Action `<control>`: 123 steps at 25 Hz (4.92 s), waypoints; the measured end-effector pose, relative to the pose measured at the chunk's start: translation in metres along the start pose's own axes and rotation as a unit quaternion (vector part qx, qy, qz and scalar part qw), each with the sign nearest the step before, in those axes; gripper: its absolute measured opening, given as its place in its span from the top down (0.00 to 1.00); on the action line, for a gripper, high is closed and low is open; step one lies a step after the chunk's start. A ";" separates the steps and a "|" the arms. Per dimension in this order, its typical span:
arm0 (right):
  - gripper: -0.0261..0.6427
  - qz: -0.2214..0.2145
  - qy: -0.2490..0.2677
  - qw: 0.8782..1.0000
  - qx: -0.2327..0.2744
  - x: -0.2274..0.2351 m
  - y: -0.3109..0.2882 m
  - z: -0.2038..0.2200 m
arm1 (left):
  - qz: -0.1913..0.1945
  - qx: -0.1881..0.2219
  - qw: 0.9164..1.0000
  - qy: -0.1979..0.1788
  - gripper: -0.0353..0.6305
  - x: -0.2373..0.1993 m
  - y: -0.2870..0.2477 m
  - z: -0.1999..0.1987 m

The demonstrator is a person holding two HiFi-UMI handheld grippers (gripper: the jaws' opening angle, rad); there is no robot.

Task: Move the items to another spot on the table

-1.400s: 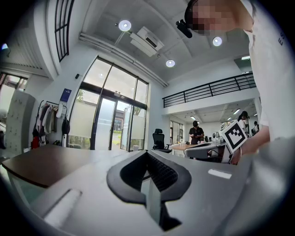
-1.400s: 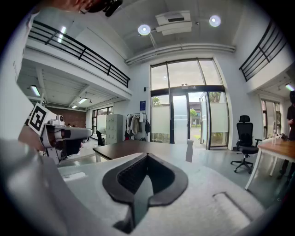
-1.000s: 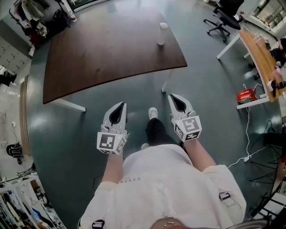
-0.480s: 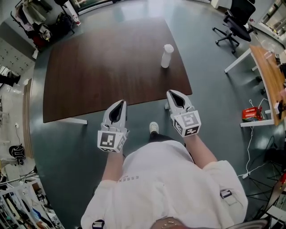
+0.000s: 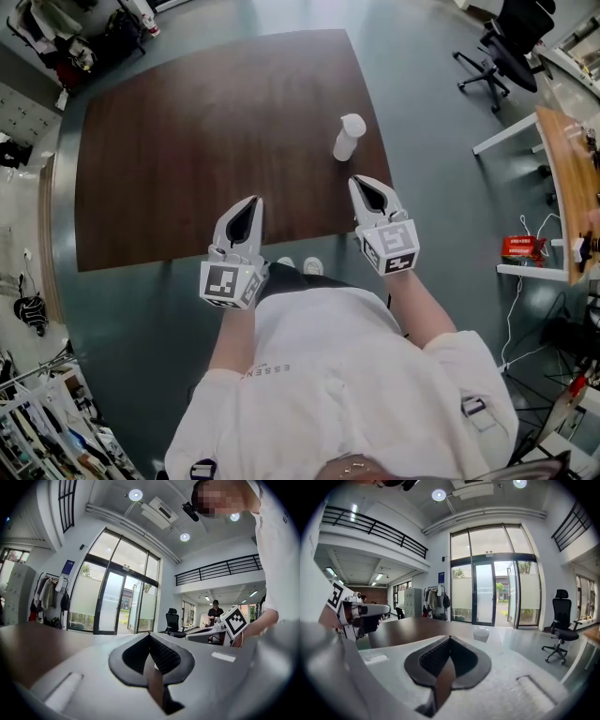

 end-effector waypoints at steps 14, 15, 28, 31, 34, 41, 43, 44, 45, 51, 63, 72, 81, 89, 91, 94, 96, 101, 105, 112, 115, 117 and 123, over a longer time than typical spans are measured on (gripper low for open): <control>0.54 0.060 -0.027 0.996 -0.053 0.052 -0.093 0.043 | 0.022 -0.053 0.998 0.039 0.93 -0.044 -0.060 0.035; 0.52 0.062 -0.029 0.996 -0.050 0.055 -0.101 0.044 | 0.021 -0.057 0.997 0.046 0.93 -0.045 -0.062 0.041; 0.68 0.054 -0.024 0.998 -0.015 0.053 -0.150 0.034 | 0.023 -0.083 0.994 0.070 0.93 -0.059 -0.062 0.061; 0.69 0.046 -0.015 0.999 -0.016 0.054 -0.148 0.037 | 0.018 -0.079 0.995 0.064 0.93 -0.067 -0.060 0.056; 0.69 0.048 -0.018 0.999 -0.016 0.056 -0.141 0.033 | 0.015 -0.071 0.996 0.058 0.93 -0.073 -0.058 0.049; 0.69 0.034 -0.013 0.999 0.003 0.063 -0.113 0.004 | -0.007 -0.029 0.999 0.026 0.93 -0.062 -0.054 0.022; 0.69 0.021 -0.007 1.000 0.009 0.061 -0.103 -0.008 | -0.020 -0.016 1.000 0.014 0.93 -0.053 -0.049 0.003; 0.69 0.013 -0.006 1.000 0.012 0.058 -0.098 -0.012 | -0.026 -0.011 1.000 0.007 0.93 -0.050 -0.045 -0.006; 0.69 0.005 -0.006 1.000 0.014 0.053 -0.094 -0.015 | -0.032 -0.007 0.999 0.002 0.93 -0.047 -0.039 -0.013; 0.69 -0.089 0.004 0.996 0.019 -0.016 -0.112 -0.036 | -0.120 0.008 0.993 -0.007 0.93 -0.063 0.025 -0.014; 0.69 -0.220 0.048 0.974 0.016 -0.222 -0.124 -0.061 | -0.265 0.034 0.964 0.006 0.93 -0.122 0.214 -0.015; 0.69 -0.242 0.053 0.969 -0.005 -0.414 -0.115 -0.059 | -0.310 0.037 0.950 0.000 0.93 -0.182 0.395 -0.031; 0.69 -0.249 0.062 0.966 -0.005 -0.535 -0.116 -0.068 | -0.307 0.035 0.951 0.013 0.93 -0.222 0.489 -0.031; 0.69 -0.261 0.072 0.963 -0.019 -0.613 -0.170 -0.067 | -0.312 0.039 0.948 0.045 0.93 -0.287 0.522 -0.007; 0.69 -0.260 0.069 0.963 -0.018 -0.634 -0.186 -0.069 | -0.306 0.033 0.950 0.045 0.93 -0.310 0.528 -0.007; 0.69 -0.257 0.064 0.964 -0.021 -0.662 -0.212 -0.071 | -0.295 0.020 0.954 0.044 0.93 -0.343 0.532 -0.014; 0.69 -0.256 0.062 0.964 -0.026 -0.681 -0.226 -0.071 | -0.289 0.012 0.956 0.043 0.93 -0.363 0.537 -0.019; 0.69 -0.256 0.069 0.964 -0.019 -0.721 -0.254 -0.076 | -0.277 0.003 0.960 0.044 0.93 -0.405 0.549 -0.024; 0.69 -0.252 0.086 0.964 -0.013 -0.737 -0.272 -0.067 | -0.260 -0.008 0.964 0.050 0.93 -0.427 0.552 -0.018; 0.69 -0.219 0.069 0.973 -0.001 -0.751 -0.285 -0.069 | -0.225 -0.025 0.971 0.071 0.93 -0.471 0.560 -0.008; 0.69 -0.214 0.072 0.974 0.020 -0.756 -0.287 -0.068 | -0.204 -0.029 0.975 0.080 0.93 -0.486 0.556 -0.003; 0.69 -0.208 0.072 0.975 0.021 -0.757 -0.285 -0.065 | -0.190 -0.030 0.978 0.084 0.93 -0.492 0.554 -0.001; 0.69 -0.204 0.087 0.974 0.044 -0.755 -0.275 -0.061 | -0.154 -0.034 0.983 0.093 0.93 -0.497 0.543 0.006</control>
Point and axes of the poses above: the fingertips, and each gripper's own axes: y backward along the fingers, x to its right, z out of its underside, the point moved 4 cm from there along y, backward along the fingers, and after that the axes turned 14 degrees about z, right-handed, at the moved point
